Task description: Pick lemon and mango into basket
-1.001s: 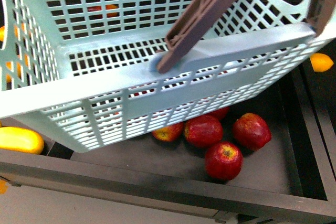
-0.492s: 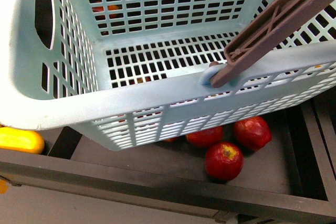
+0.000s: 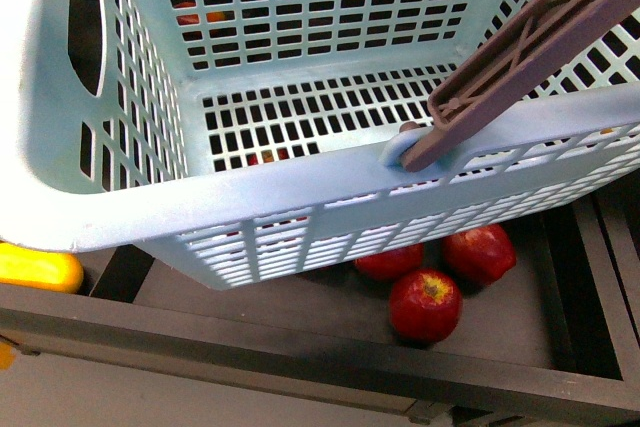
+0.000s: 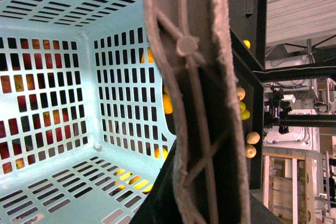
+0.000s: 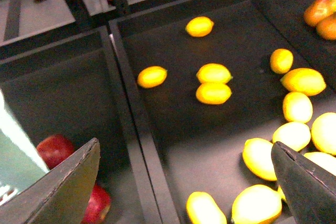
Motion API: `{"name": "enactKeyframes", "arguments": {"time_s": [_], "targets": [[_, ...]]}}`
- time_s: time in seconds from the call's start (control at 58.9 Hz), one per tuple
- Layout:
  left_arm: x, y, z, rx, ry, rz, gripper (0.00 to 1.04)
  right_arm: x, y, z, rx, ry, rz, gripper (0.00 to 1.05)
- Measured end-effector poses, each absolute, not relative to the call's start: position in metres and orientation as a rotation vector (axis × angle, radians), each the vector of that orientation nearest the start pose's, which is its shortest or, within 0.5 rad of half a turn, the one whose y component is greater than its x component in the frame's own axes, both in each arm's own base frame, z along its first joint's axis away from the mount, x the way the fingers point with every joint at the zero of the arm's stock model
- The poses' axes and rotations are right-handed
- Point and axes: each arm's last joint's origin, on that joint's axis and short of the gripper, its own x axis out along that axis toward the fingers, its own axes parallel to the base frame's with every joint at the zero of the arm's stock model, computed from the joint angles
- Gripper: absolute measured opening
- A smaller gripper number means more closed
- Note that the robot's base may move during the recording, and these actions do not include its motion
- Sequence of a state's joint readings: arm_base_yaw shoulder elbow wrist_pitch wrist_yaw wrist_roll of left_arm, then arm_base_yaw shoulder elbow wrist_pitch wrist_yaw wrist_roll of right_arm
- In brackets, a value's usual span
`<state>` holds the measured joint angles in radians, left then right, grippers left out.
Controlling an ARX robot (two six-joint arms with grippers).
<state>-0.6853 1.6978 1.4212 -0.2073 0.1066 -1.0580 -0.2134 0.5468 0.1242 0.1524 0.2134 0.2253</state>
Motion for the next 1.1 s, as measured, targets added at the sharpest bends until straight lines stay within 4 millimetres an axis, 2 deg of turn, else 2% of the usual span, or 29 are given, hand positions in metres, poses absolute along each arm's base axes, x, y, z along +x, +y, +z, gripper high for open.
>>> {"name": "enactKeyframes", "arguments": {"time_s": [0.102,0.221,0.356,0.407,0.492,0.645,0.798,1.103], "targets": [[0.301,-0.250,0.311,-0.841,0.829,-0.445,0.05,0.150,-0.056,0.167,0.203,0.208,-0.516,0.96],[0.301,-0.250,0.311,-0.841,0.829,-0.445,0.05,0.184,-0.098,0.155,0.183,0.246,-0.602,0.96],[0.301,-0.250,0.311,-0.841,0.830,-0.445,0.05,0.211,-0.141,0.115,0.199,0.427,-0.661,0.96],[0.301,-0.250,0.311,-0.841,0.829,-0.445,0.05,0.219,-0.159,0.091,0.221,0.524,-0.682,0.96],[0.301,-0.250,0.311,-0.841,0.829,-0.444,0.05,0.227,-0.177,0.060,0.278,0.640,-0.682,0.96],[0.301,-0.250,0.311,-0.841,0.829,-0.445,0.05,0.238,-0.190,0.030,0.326,0.733,-0.652,0.96],[0.300,-0.251,0.311,-0.841,0.832,-0.449,0.05,0.252,-0.198,0.014,0.329,0.755,-0.647,0.96],[0.300,-0.250,0.311,-0.841,0.830,-0.446,0.05,0.263,-0.212,-0.025,0.353,0.833,-0.670,0.96]]}}
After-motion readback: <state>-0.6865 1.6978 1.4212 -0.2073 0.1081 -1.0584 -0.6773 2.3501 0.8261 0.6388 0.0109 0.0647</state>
